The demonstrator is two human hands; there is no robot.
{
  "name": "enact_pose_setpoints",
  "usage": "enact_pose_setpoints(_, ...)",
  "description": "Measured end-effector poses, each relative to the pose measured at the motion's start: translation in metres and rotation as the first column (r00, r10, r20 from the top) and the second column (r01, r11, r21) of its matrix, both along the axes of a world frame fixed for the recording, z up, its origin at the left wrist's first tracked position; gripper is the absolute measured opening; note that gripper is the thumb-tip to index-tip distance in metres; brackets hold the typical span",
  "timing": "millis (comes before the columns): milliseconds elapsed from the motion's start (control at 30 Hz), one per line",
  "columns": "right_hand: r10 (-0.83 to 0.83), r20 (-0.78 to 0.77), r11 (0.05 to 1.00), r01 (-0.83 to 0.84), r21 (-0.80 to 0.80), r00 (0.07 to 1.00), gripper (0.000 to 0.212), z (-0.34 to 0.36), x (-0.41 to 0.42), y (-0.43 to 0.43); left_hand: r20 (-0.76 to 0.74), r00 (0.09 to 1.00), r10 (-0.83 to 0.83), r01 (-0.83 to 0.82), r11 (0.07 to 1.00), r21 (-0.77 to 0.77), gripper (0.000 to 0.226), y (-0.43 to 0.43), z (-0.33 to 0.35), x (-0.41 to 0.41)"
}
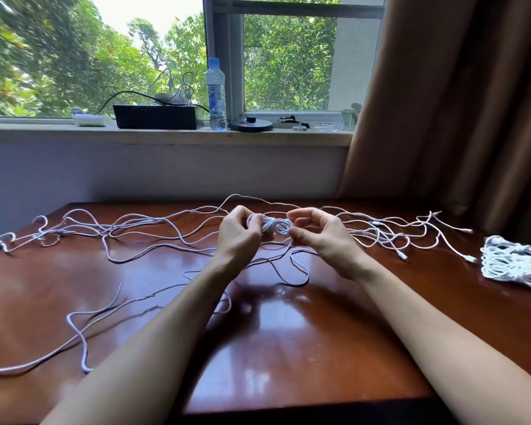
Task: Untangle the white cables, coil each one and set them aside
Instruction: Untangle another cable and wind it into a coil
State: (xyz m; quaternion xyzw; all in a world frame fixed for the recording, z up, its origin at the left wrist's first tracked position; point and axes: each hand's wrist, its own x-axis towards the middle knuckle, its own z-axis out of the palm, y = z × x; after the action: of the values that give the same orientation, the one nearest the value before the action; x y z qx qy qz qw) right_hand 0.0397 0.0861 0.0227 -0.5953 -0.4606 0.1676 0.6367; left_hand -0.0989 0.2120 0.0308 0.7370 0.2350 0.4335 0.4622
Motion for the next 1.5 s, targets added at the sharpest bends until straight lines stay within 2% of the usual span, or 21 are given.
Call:
enact_pose_setpoints(300,-0.048,0.091,0.999,0.046,0.021,0.995,0.027,0.004,0.000,-0.002,-0.021,1.000,-0.019,0.019,1.000,0.001,0.024,-0.006,0.002,0.000)
enact_pose_setpoints(500,-0.044,0.143,0.999,0.045,-0.003,0.989,0.030,0.003,0.002,-0.002,0.044,0.996,-0.082,0.085,0.993,-0.078,0.014,-0.012,0.003,-0.001)
enact_pose_setpoints(700,-0.117,0.348,0.990,0.137,-0.034,0.930,0.024,0.002,0.010,-0.005,0.081,0.985,-0.154,0.166,0.969,-0.184,0.020,-0.005,-0.001,0.002)
enact_pose_setpoints(900,-0.101,0.371,0.992,0.120,-0.029,0.923,0.021,0.009,0.018,-0.017,0.186,0.940,-0.286,0.335,0.881,-0.334,0.020,-0.010,-0.001,0.011)
enact_pose_setpoints(1000,-0.141,0.433,0.983,0.176,-0.042,0.890,0.020,0.013,0.023,-0.022,0.117,0.937,-0.328,0.348,0.903,-0.254,0.017,-0.009,-0.001,0.018)
enact_pose_setpoints(1133,-0.195,0.465,0.971,0.238,-0.035,0.864,0.014,0.017,0.029,-0.038,-0.079,0.944,-0.321,0.322,0.947,0.008,0.021,-0.009,0.002,0.026)
enact_pose_setpoints(1200,-0.227,0.552,0.954,0.297,-0.039,0.802,0.011,0.013,0.034,-0.049,-0.138,0.947,-0.291,0.309,0.941,0.137,0.014,-0.010,0.003,0.032)
enact_pose_setpoints(1333,-0.304,0.594,0.918,0.397,-0.027,0.744,0.010,0.004,0.050,-0.077,-0.264,0.893,-0.364,0.432,0.858,0.278,0.016,-0.025,0.001,0.050)
enact_pose_setpoints(1400,-0.349,0.593,0.895,0.446,-0.019,0.726,0.009,0.002,0.056,-0.092,-0.345,0.868,-0.356,0.470,0.812,0.347,0.020,-0.038,0.002,0.060)
enact_pose_setpoints(1500,-0.410,0.609,0.857,0.516,0.001,0.679,0.008,-0.002,0.066,-0.118,-0.393,0.854,-0.340,0.498,0.751,0.434,0.018,-0.059,0.004,0.079)
